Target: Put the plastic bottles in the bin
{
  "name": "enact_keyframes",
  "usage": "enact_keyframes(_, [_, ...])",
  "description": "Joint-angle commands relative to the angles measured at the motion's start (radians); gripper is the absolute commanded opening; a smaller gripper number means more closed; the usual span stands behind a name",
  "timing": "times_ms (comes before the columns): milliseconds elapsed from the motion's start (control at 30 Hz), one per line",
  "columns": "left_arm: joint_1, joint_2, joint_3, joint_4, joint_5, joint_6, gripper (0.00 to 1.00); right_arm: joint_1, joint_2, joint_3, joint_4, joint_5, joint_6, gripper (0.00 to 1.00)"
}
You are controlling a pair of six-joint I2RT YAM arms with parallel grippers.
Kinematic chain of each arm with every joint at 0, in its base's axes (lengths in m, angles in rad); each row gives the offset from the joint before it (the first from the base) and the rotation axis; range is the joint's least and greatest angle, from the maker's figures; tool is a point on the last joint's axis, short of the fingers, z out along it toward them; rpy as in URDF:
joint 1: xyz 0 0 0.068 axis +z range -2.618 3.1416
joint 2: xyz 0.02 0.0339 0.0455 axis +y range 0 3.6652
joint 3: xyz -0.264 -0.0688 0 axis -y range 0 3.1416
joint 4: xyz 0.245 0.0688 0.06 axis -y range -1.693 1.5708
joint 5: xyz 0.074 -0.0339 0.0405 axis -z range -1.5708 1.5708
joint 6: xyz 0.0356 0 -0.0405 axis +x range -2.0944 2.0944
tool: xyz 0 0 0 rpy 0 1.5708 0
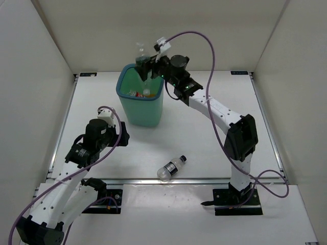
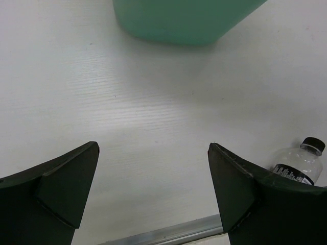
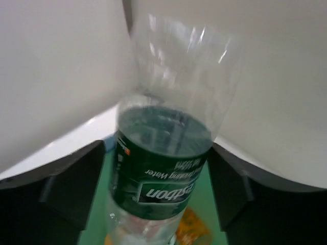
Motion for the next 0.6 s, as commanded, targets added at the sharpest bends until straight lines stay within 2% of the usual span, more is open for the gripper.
enact_keyframes(0, [-0.004,-0.044,-0.005,-0.026,0.029,0.025,0.99,0.045,-0.028,-0.005,0.006,-0.016,-0.06,0.86])
enact_keyframes(33, [-0.014,-0.042,-0.011,-0.018,0.055,0.008,0.98,0.051,-0.047,-0.03,0.0,-0.004,-0.068,0.94])
enact_keyframes(100, [-0.023,-0.035,-0.019,0.02,0.114,-0.004,0.99,0.051,-0.086,-0.068,0.023,0.007,-0.043,0.99])
enact_keyframes(200, [-0.086,0.017,-0.002,0.05,0.18,0.002,0.99,0.039,-0.159,-0.094,-0.019,0.003,-0.014,0.99])
enact_keyframes(300, [-0.194,0.079,0.035,0.062,0.193,0.049,0.99,0.035,-0.302,-0.175,-0.096,0.085,-0.022,0.99])
enact_keyframes(400, [-0.319,0.167,0.076,0.091,0.256,0.086,0.99,0.017,-0.499,-0.442,-0.121,0.156,0.036,0.99])
enact_keyframes(433, [-0.334,0.195,0.093,0.109,0.279,0.087,0.99,0.002,-0.533,-0.479,-0.138,0.167,0.085,0.99])
enact_keyframes(567, [-0.515,0.385,0.15,0.178,0.315,0.097,0.98,-0.121,-0.768,-0.703,-0.355,0.25,0.201,0.99])
